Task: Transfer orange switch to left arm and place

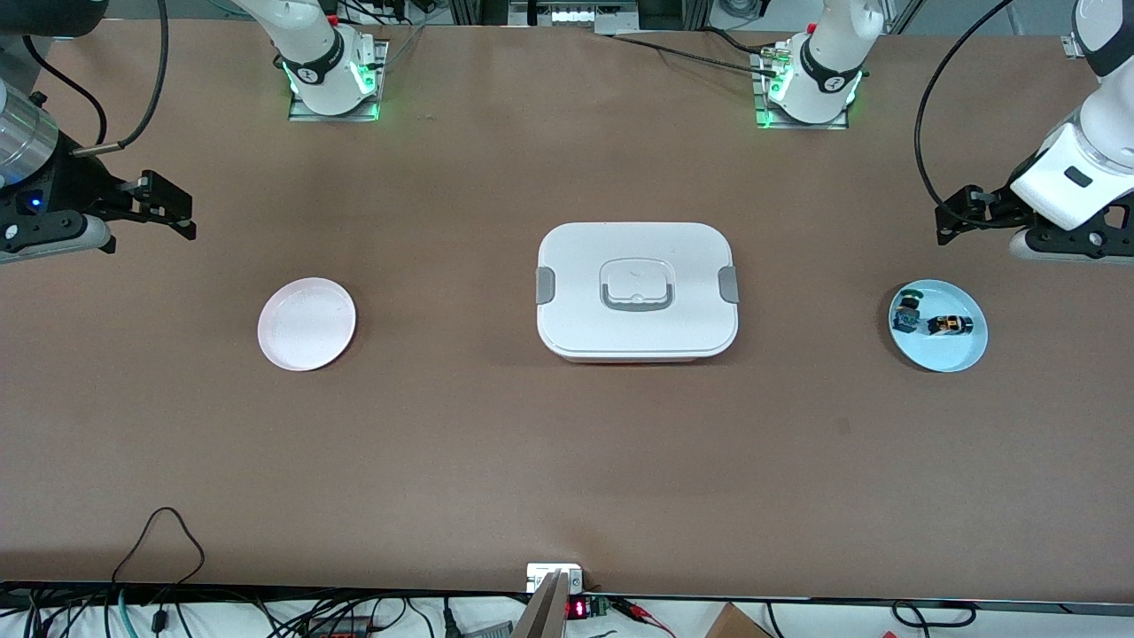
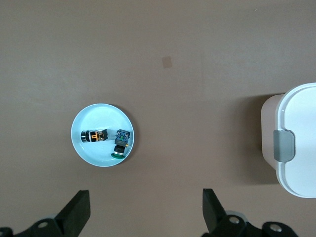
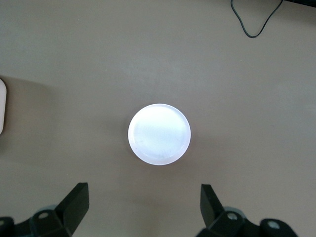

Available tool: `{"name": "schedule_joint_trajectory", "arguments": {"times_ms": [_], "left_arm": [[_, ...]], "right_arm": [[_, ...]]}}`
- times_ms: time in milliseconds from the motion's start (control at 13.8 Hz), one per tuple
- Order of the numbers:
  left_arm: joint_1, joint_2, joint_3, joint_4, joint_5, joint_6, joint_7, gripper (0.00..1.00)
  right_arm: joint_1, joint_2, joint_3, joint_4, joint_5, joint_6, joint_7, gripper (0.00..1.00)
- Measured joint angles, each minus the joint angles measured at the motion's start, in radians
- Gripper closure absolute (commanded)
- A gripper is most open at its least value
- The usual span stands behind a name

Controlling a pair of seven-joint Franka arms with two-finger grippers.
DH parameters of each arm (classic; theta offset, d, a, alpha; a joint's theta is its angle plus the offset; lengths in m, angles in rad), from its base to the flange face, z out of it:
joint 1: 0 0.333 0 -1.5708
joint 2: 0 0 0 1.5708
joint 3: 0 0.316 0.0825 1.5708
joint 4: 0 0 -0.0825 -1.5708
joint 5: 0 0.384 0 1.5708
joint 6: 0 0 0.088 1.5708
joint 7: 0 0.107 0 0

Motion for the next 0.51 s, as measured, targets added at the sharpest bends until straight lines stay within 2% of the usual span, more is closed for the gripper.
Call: {"name": "schedule_joint_trajectory", "arguments": {"times_ms": [507], "left_arm": [[0.005, 0.000, 0.004, 0.004, -0.007, 0.000, 0.001, 0.00]], "right_arm": [[0.001, 0.000, 0.003, 0.000, 0.000, -0.003, 0.000, 0.00]]}}
